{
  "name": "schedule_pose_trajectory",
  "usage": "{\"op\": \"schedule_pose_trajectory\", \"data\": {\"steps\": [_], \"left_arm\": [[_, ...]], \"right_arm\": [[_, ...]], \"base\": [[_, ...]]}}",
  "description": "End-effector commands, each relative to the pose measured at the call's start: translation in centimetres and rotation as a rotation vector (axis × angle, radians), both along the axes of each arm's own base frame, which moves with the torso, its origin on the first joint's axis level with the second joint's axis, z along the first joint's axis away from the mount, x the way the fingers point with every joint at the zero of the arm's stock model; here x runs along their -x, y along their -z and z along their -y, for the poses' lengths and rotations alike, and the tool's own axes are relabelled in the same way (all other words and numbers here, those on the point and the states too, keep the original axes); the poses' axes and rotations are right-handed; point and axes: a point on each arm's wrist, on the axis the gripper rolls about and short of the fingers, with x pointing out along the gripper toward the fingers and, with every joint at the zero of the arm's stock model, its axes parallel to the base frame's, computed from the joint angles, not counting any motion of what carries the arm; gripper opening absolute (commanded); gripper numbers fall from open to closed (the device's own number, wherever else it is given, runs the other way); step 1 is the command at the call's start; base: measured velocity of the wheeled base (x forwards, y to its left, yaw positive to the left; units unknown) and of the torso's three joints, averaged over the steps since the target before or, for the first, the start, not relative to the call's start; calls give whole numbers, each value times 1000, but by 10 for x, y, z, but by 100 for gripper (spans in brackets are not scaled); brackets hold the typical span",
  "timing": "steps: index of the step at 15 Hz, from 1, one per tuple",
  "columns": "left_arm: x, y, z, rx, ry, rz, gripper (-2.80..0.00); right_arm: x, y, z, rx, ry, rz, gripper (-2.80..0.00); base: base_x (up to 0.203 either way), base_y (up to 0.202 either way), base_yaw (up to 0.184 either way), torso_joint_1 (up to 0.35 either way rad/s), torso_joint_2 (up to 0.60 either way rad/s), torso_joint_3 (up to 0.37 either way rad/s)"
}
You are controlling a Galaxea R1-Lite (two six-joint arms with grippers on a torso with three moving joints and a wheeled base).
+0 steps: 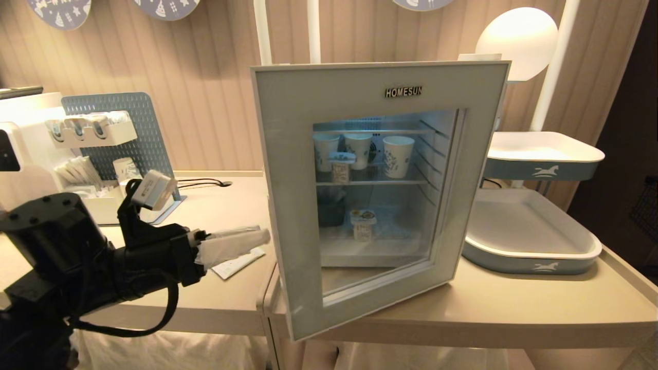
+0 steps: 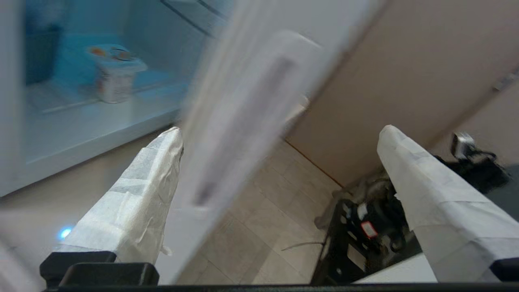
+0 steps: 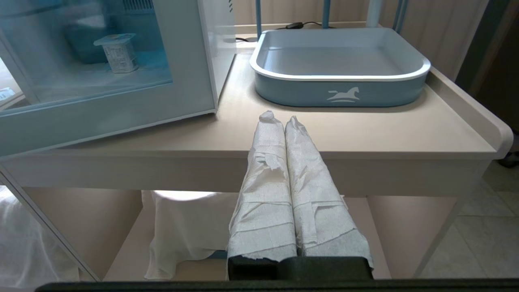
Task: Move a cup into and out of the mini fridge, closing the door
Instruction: Open the freezer door
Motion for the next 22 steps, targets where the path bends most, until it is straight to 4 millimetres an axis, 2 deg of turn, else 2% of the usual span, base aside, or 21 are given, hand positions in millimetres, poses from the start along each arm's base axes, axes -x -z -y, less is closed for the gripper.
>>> {"op": "schedule_pose_trajectory", "data": {"steps": [1,3,4,8,12,17,22], "left_arm": [[-11,7,-13,-3,-56,-33,0],[-31,25,-24,-15,-119,-103,0],[-39,32,-26,-21,-153,-129,-280],[-60,53,-25,-60,-197,-164,-280],[-61,58,6,-74,-93,-170,-280],[-38,53,66,-88,115,-156,-280],[8,47,115,-133,341,-95,-280]], "right_arm": [[0,0,0,1,-1,-2,-280],[0,0,0,1,-1,-1,-280],[0,0,0,1,-1,-2,-280],[0,0,0,1,-1,-1,-280],[0,0,0,1,-1,-2,-280],[0,0,0,-1,-1,-1,-280],[0,0,0,-1,-1,-1,-280]], "base": [[0,0,0,0,0,0],[0,0,0,0,0,0],[0,0,0,0,0,0],[0,0,0,0,0,0],[0,0,0,0,0,0],[0,0,0,0,0,0],[0,0,0,0,0,0]]}}
